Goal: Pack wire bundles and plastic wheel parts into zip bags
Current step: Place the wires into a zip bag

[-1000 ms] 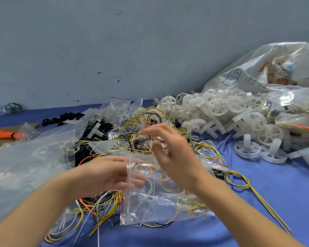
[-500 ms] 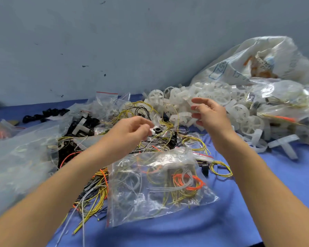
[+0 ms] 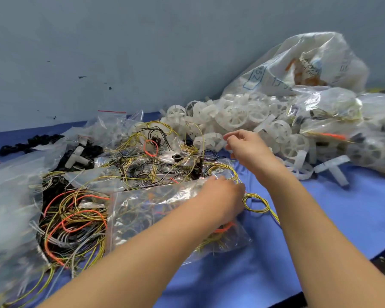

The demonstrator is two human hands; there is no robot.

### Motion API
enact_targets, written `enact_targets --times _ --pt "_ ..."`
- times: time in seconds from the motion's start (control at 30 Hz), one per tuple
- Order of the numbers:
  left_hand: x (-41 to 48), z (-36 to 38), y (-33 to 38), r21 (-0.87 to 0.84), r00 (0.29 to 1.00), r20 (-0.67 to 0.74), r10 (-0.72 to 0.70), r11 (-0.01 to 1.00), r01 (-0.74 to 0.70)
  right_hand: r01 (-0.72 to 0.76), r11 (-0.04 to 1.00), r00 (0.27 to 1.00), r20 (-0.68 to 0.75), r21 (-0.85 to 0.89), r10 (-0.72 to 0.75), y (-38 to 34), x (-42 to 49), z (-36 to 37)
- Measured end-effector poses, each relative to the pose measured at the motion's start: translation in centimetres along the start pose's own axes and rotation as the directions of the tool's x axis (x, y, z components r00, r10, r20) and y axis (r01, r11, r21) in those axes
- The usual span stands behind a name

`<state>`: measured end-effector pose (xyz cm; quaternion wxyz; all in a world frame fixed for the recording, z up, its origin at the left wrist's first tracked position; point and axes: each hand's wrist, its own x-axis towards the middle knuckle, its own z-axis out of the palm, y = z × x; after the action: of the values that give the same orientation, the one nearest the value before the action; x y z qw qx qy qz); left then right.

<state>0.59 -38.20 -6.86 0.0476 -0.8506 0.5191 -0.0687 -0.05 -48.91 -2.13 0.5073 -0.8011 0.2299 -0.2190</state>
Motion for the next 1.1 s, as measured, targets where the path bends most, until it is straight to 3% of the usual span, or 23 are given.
enact_targets --times 0.07,0.13,0.2,0.27,0.43,0.53,0.6,0.67,0.77,0.87,0.93,1.1 --pt "0.0 0.4 0.4 -0.041 1.000 -0.019 -0.004 0.999 0.004 0.007 1.000 1.000 0.009 0.003 -0.007 -0.2 -0.3 0.1" --pt "-0.4 -0.2 0.0 -0.254 0.999 -0.027 -0.031 0.967 0.023 0.023 1.000 1.000 -0.014 0.009 -0.023 -0.4 -0.5 0.1" --pt "-1.5 -1.9 -1.5 -0.522 0.991 -0.093 -0.098 0.852 0.035 0.055 0.998 0.996 -0.067 0.013 -0.054 -0.8 -0.6 -0.1" --pt "-3.7 -3.9 -4.1 -0.680 0.964 -0.191 -0.186 0.733 0.007 0.105 0.994 0.988 -0.117 0.040 -0.100 -1.3 -0.9 -0.1" --pt "-12.9 -5.6 -12.4 -0.807 0.864 -0.208 -0.458 0.579 0.113 0.302 0.952 0.953 -0.014 -0.050 -0.303 -3.1 -3.1 2.2" --pt "-17.7 -3.9 -15.6 -0.885 0.758 -0.075 -0.648 0.393 0.248 0.506 0.858 0.854 0.196 -0.089 -0.483 -4.5 -5.5 5.5" --pt "-19.5 -2.8 -16.8 -0.930 0.708 0.079 -0.702 0.203 0.306 0.661 0.739 0.716 0.404 -0.132 -0.569 -5.2 -7.3 8.3" --pt "-20.4 -2.3 -17.5 -0.935 0.680 0.182 -0.710 0.089 0.344 0.810 0.553 0.544 0.601 -0.194 -0.586 -5.3 -9.2 11.2" --pt "-20.9 -2.5 -17.9 -0.923 0.685 0.257 -0.681 0.037 0.383 0.904 0.370 0.405 0.714 -0.216 -0.572 -4.8 -10.9 14.1" --pt "-21.1 -2.5 -17.7 -0.898 0.694 0.322 -0.644 0.024 0.438 0.941 0.240 0.337 0.733 -0.238 -0.591 -4.3 -11.3 14.9" --pt "-21.1 -2.4 -17.2 -0.894 0.710 0.343 -0.615 0.019 0.449 0.939 0.226 0.343 0.712 -0.258 -0.613 -3.8 -11.3 14.7" --pt "-20.7 -2.3 -15.6 -0.899 0.762 0.330 -0.557 0.059 0.433 0.916 0.331 0.398 0.614 -0.226 -0.682 -3.0 -11.4 13.9"
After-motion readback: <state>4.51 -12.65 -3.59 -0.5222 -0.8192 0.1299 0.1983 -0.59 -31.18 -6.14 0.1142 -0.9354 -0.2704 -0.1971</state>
